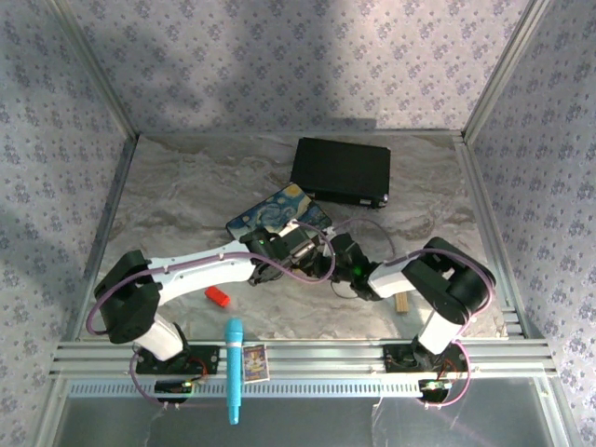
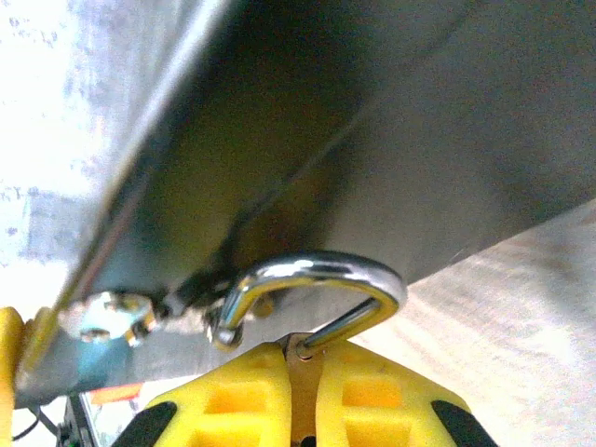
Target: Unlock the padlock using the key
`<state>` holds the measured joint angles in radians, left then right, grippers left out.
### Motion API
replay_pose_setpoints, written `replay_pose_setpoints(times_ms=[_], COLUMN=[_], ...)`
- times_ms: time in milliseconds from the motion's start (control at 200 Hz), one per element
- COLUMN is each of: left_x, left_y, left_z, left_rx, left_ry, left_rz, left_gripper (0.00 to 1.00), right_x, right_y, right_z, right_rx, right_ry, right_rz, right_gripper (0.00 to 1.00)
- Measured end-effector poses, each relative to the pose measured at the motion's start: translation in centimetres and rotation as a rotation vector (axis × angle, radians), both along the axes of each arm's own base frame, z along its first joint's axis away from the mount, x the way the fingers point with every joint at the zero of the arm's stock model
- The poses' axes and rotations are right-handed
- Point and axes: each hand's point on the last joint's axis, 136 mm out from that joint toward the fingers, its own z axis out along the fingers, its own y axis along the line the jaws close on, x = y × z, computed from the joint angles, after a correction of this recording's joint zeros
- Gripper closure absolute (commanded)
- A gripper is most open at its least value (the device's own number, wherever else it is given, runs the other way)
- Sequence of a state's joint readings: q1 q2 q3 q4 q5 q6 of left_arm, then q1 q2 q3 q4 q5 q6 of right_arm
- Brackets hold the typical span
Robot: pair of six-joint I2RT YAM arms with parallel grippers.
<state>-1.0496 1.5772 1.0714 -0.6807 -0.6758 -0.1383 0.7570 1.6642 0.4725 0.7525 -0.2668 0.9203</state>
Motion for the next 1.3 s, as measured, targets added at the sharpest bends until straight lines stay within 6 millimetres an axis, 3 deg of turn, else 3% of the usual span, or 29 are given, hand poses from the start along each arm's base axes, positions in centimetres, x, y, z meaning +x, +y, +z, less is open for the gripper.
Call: replay_pose_setpoints(times_ms=[455, 610, 785, 889, 1134, 1299], left_x=[0.0, 0.1, 0.2, 0.0, -0.5, -0.5], left_y=[-0.1, 0.0, 0.2, -0.1, -2.3, -2.3], left_z=[0.1, 0.4, 1.6, 2.0, 1.8, 1.9], left_rx=[0.026, 0.031, 0.056, 0.047, -0.027, -0.045], left_ry=[-0.026, -0.040, -0.088, -0.107, -0.091, -0.115], left_rz=[-0.006, 0.008, 0.045, 0.062, 0.083, 0.128], left_gripper=[0.28, 0.22, 0.09, 0.00, 0.00, 0.00], right_x=[0.8, -0.7, -0.9, -1.2, -1.9, -2.9], right_y=[-1.7, -2.3, -2.6, -3.5, -6.3, -7.9], right_z=[-0.4, -2.2, -2.4, -2.5, -2.7, -2.8], right_rx=[0.019, -0.036, -0.078, -0.125, -0.207, -0.255], right_ry=[0.050, 0.136, 0.184, 0.227, 0.332, 0.403], right_rz=[-0.012, 0.026, 0.078, 0.121, 0.225, 0.280], right_gripper=[1.00, 1.00, 1.00, 1.00, 1.00, 0.98])
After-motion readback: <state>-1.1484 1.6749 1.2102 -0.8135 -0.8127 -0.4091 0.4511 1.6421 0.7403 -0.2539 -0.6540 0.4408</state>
